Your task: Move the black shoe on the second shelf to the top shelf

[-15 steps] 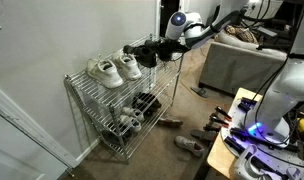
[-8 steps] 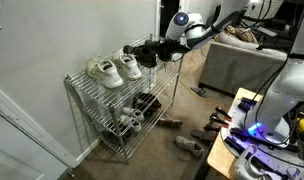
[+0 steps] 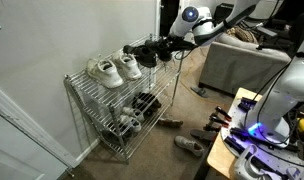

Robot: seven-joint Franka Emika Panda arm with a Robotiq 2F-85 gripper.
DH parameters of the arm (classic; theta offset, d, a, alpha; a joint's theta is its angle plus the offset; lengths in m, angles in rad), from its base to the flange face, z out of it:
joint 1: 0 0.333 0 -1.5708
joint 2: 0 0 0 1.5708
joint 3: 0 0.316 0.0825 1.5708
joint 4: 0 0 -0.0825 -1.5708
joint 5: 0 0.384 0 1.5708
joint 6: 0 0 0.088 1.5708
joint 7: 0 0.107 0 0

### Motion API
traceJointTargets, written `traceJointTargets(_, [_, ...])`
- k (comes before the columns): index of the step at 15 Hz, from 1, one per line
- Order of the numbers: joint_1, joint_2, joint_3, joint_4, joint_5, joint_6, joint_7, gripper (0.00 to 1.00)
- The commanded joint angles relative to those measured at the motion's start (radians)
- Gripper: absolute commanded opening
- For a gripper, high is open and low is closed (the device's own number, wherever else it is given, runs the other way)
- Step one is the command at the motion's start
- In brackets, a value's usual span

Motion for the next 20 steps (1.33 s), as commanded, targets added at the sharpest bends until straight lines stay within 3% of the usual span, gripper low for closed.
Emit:
traceJointTargets(1, [0.022, -0.172, 0.015, -0.149, -0.090, 0.003, 0.046, 1.00])
traceJointTargets(8, [0.057, -0.303, 0.037, -0.263, -0.145, 0.009, 0.065, 1.00])
traceJointTargets(20, [0.065, -0.281, 0.035, -0.260, -0.112, 0.002, 0.034, 1.00])
